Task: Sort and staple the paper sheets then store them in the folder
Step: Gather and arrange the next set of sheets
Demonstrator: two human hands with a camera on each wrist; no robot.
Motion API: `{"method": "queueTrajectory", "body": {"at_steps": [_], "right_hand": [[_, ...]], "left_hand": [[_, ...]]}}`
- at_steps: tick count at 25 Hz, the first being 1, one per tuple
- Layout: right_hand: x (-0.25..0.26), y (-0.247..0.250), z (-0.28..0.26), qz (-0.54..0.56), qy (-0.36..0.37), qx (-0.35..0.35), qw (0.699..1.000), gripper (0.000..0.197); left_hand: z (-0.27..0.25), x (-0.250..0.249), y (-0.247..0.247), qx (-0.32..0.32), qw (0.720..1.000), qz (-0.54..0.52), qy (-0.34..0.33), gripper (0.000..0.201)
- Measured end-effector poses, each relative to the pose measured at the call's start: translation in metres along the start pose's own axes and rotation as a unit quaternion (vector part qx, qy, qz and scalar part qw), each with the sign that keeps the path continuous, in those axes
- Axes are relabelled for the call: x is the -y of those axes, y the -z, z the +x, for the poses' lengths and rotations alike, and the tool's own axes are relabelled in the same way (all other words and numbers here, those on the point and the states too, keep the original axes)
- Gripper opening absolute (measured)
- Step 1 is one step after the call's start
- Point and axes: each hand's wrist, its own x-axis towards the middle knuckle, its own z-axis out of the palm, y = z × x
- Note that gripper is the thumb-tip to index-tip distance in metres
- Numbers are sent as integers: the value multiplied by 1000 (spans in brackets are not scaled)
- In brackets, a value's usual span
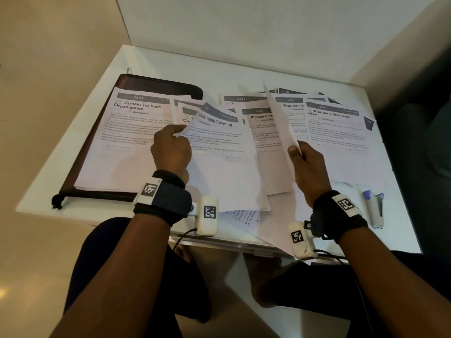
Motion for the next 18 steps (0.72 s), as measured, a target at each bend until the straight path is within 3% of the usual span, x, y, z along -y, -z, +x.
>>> {"method": "queueTrajectory", "body": {"at_steps": [3, 5, 6, 7, 9, 12, 18], "right_hand": [[9, 3, 0, 48, 17, 0, 999, 24], [12, 4, 1, 62, 37, 10, 997, 29], [13, 5, 2, 67, 44, 13, 997, 31], [13, 5, 4, 71, 48, 17, 996, 33], [14, 5, 7, 78, 54, 37, 995, 35], [12, 0, 9, 43, 78, 102, 991, 39], [-3, -35, -19, -102, 188, 239, 947, 49]], "left_hand": [[5, -2, 1, -23, 997, -45, 53, 25], [-2, -4, -1, -25, 993, 85, 72, 15], [1, 0, -2, -28, 992, 96, 74, 8], [4, 1, -2, -25, 994, 32, 103, 5], [9, -2, -3, -30, 992, -61, 104, 23], [3, -6, -3, -27, 993, -19, 115, 40], [-2, -10, 0, 19, 990, -32, 135, 35]]}}
